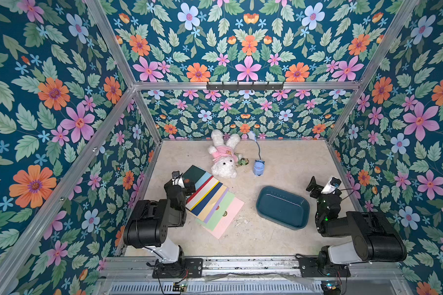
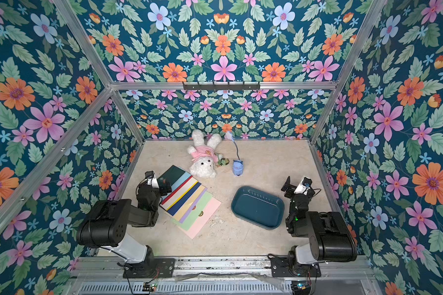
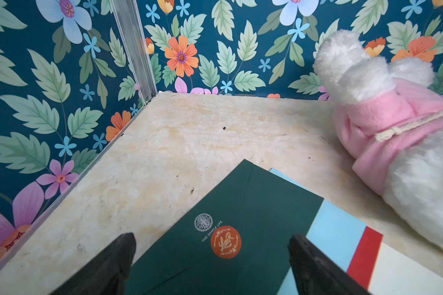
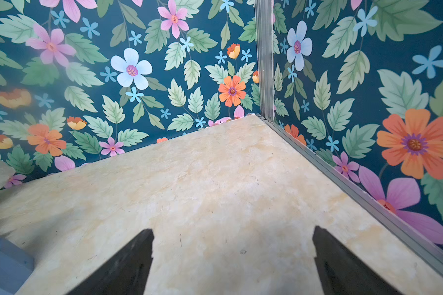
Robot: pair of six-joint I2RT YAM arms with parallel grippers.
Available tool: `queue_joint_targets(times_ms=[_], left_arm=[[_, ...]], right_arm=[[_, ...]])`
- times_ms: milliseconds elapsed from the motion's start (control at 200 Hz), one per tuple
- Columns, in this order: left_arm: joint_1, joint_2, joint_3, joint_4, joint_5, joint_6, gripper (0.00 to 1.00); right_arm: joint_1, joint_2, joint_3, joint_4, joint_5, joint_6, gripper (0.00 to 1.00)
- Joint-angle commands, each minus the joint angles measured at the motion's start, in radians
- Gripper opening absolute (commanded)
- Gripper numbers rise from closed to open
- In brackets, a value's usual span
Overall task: Put the sealed envelopes into the storage box
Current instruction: Pick up the storage box at the center of the board.
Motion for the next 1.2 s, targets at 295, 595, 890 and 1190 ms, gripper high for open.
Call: queue_joint_targets(times_ms=[295, 595, 890, 1190], left_arm=[[0.001, 0.001, 0.002, 0.033, 0.002, 0.004, 1.0], [0.001, 0.001, 0.002, 0.033, 0.002, 0.004, 1.0], [0.001, 0.001, 0.002, 0.032, 0.004, 0.002, 1.0], [-0.082, -0.239, -0.055, -0.043, -0.265, 0.009, 1.0]], right_arm=[[0.0, 0.001, 0.0, 0.026, -0.003, 0.002, 0.99], [0.0, 0.001, 0.0, 0.026, -0.003, 0.002, 0.99], [0.0, 0.001, 0.001, 0.026, -0.004, 0.003, 0.99], [0.007, -0.075, 0.023, -0.076, 0.072, 0.016, 0.99]])
